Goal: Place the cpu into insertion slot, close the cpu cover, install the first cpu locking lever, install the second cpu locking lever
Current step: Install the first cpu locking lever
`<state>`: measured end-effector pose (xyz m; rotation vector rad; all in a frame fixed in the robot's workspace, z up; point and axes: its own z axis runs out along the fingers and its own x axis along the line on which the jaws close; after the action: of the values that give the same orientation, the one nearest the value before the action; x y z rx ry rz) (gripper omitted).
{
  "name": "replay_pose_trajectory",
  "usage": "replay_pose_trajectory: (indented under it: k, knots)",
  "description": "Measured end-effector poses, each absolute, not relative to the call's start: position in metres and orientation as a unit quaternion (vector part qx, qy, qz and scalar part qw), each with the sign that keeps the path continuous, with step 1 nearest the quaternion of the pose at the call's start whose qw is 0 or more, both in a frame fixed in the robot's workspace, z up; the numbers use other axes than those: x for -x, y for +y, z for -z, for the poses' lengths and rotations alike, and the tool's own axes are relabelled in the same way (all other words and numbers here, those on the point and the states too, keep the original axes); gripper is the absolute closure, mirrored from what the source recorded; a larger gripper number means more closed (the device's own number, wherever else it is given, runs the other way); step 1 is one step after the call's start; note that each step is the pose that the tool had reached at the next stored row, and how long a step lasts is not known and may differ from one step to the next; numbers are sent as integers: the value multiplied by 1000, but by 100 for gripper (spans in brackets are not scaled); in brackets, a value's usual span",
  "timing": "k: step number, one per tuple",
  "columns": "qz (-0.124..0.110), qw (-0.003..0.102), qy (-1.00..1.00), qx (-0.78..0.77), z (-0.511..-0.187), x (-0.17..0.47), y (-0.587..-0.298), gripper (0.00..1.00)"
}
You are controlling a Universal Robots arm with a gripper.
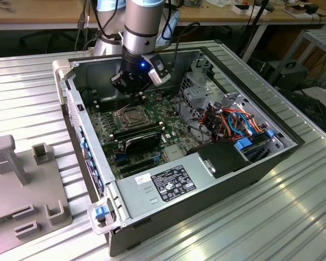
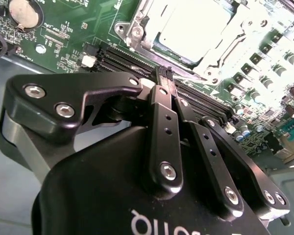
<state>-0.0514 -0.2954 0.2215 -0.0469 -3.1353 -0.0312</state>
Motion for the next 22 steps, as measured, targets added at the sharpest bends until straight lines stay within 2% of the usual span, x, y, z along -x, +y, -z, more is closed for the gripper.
replay_pose_trajectory:
  k: [16,22]
  knots:
    - [10,3,-1000,12,-220,41,-295,89]
    - [17,3,-1000,11,-217,48,-294,89]
